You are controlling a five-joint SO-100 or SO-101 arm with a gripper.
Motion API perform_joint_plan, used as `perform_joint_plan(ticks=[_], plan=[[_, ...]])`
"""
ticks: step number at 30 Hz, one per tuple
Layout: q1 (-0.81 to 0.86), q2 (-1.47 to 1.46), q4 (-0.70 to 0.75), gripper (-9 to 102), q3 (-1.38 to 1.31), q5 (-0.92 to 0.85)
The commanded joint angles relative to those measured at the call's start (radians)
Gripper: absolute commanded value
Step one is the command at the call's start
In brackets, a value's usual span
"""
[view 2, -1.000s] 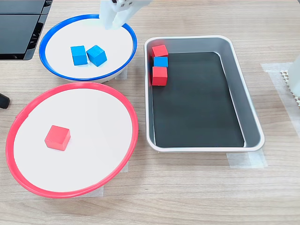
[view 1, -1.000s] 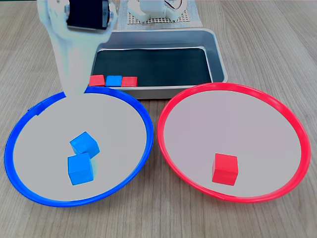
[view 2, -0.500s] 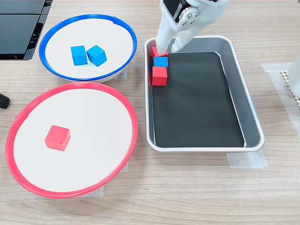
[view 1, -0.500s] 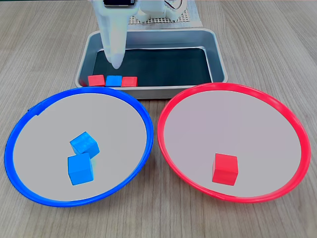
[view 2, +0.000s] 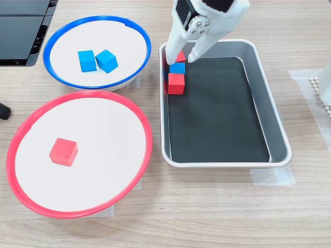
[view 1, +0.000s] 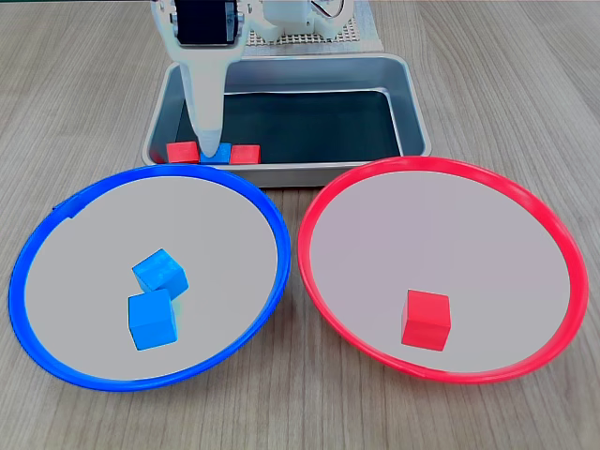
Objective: Move six blocks tray to matching dishes
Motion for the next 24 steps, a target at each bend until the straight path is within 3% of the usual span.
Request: perform_joint_plan(ticks=[1, 12, 18, 24], plan=[[0.006, -0.003, -0.006, 15, -0.009, -0.005], [0.005, -0.080, -0.041, 16, -0.069, 0.032], [-0.018, -0.063, -0.003, 10, -0.017, -0.067], [-0.046, -0.031, 0.025, 16, 0.021, -0.104]])
